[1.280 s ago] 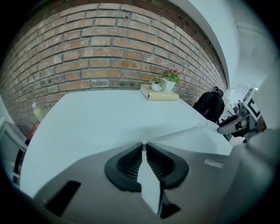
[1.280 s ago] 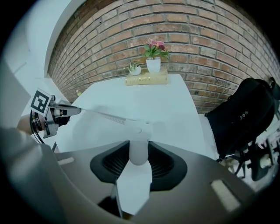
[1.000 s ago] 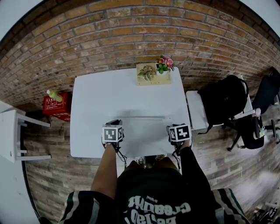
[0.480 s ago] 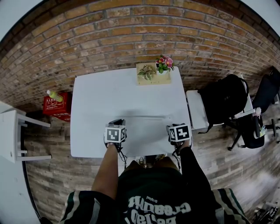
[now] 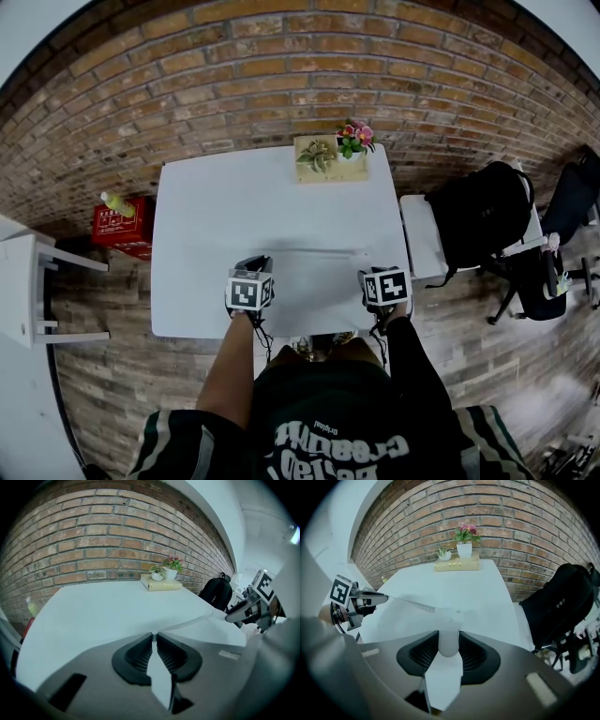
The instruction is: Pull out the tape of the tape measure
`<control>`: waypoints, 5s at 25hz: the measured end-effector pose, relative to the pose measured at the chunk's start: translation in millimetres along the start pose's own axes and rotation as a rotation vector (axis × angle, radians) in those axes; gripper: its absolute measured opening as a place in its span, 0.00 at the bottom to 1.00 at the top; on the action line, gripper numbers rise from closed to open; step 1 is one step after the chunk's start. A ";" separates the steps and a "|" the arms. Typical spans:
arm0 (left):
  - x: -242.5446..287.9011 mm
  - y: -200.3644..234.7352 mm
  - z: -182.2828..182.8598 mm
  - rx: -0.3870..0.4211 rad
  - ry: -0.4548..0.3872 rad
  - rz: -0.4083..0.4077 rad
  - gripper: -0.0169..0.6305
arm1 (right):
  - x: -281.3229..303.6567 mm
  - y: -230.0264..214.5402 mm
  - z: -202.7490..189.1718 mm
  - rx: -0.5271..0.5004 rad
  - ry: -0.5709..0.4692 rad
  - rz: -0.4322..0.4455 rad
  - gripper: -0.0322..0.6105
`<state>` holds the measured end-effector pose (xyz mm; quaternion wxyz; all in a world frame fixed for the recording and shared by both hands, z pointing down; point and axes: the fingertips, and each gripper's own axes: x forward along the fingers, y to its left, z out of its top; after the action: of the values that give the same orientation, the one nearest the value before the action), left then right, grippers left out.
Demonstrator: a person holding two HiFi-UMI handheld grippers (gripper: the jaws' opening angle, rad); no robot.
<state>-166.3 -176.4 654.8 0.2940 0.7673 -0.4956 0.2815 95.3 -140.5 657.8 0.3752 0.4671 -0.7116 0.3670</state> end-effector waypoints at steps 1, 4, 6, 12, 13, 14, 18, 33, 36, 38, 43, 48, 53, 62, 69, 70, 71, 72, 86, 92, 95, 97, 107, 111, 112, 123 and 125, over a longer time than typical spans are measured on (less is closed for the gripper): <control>0.1 0.5 -1.0 -0.001 0.002 0.000 0.09 | 0.6 0.5 -0.3 -0.003 0.002 0.000 0.28; 1.6 1.6 -4.5 0.001 0.010 0.005 0.09 | 3.3 1.2 -2.1 -0.014 0.009 -0.004 0.28; 3.1 1.9 -6.4 0.010 0.009 0.008 0.09 | 5.4 1.3 -3.0 -0.022 0.013 -0.008 0.28; 7.0 2.4 -10.2 0.027 -0.015 0.012 0.09 | 11.0 1.5 -4.0 -0.033 0.023 -0.019 0.28; 7.9 2.7 -10.8 0.027 -0.017 0.011 0.09 | 12.3 1.6 -4.4 -0.034 0.024 -0.020 0.28; 8.8 3.0 -11.3 0.027 -0.018 0.010 0.09 | 13.8 1.6 -5.0 -0.034 0.026 -0.022 0.28; 14.4 4.5 -16.4 0.028 -0.014 0.005 0.09 | 19.7 2.0 -8.5 -0.035 0.038 -0.027 0.28; 26.0 7.8 -37.5 0.058 0.031 0.005 0.09 | 35.5 3.7 -25.2 -0.033 0.088 -0.046 0.28; 26.3 5.4 -38.5 0.084 0.031 0.004 0.09 | 36.0 2.7 -29.3 -0.032 0.091 -0.054 0.28; 26.3 5.0 -38.7 0.097 0.030 0.004 0.09 | 35.7 2.6 -29.4 -0.029 0.090 -0.058 0.28; 26.3 5.5 -38.6 0.106 0.035 -0.001 0.09 | 36.0 2.2 -27.4 -0.011 0.059 -0.061 0.29; 25.9 3.1 -40.2 0.111 0.034 -0.024 0.11 | 36.0 2.3 -27.8 0.005 0.045 -0.062 0.29; 25.2 1.1 -40.3 0.119 0.035 -0.037 0.16 | 35.5 3.8 -27.7 -0.010 0.036 -0.071 0.29; 18.4 -0.5 -36.9 0.130 0.014 -0.036 0.19 | 31.9 7.8 -18.0 -0.048 -0.061 -0.048 0.49; 1.5 0.6 -0.9 0.167 -0.074 -0.019 0.18 | 13.5 15.2 10.2 -0.076 -0.215 -0.029 0.49; -1.6 -0.3 5.9 0.174 -0.090 -0.018 0.18 | 9.2 17.0 15.5 -0.081 -0.242 -0.026 0.49; -4.9 -1.1 13.0 0.181 -0.107 -0.018 0.18 | 4.5 19.5 21.5 -0.085 -0.271 -0.019 0.49; -8.5 -1.9 20.6 0.186 -0.125 -0.018 0.18 | -0.4 22.6 28.0 -0.090 -0.301 -0.010 0.49; -97.9 -26.1 161.0 0.309 -0.464 0.006 0.22 | -120.8 51.5 140.3 -0.194 -0.716 -0.014 0.49; -157.9 -43.3 219.2 0.386 -0.633 0.024 0.24 | -182.0 73.3 180.9 -0.268 -0.875 -0.027 0.49; -186.8 -49.6 240.2 0.398 -0.710 0.026 0.24 | -205.7 83.0 193.1 -0.305 -0.937 -0.037 0.49; -204.4 -53.3 252.5 0.408 -0.756 0.030 0.24 | -217.9 88.7 198.6 -0.320 -0.968 -0.037 0.49; -241.0 -55.6 270.2 0.388 -0.897 0.037 0.04 | -239.3 100.4 200.9 -0.381 -1.032 -0.075 0.07; -245.3 -55.2 270.6 0.381 -0.909 0.039 0.04 | -246.9 105.9 199.7 -0.430 -1.055 -0.096 0.07; -245.7 -56.1 270.5 0.383 -0.909 0.038 0.04 | -247.7 106.4 199.7 -0.436 -1.056 -0.100 0.07; -245.6 -67.9 266.6 0.423 -0.896 0.022 0.04 | -252.4 106.1 200.7 -0.387 -1.086 -0.083 0.07; -245.3 -70.6 266.6 0.428 -0.895 0.015 0.04 | -252.2 105.5 200.4 -0.383 -1.085 -0.083 0.07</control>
<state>-149.3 -201.3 287.0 -0.1137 0.8524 -0.5099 0.0220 29.0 -186.1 328.5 0.0483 0.5397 -0.8371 -0.0753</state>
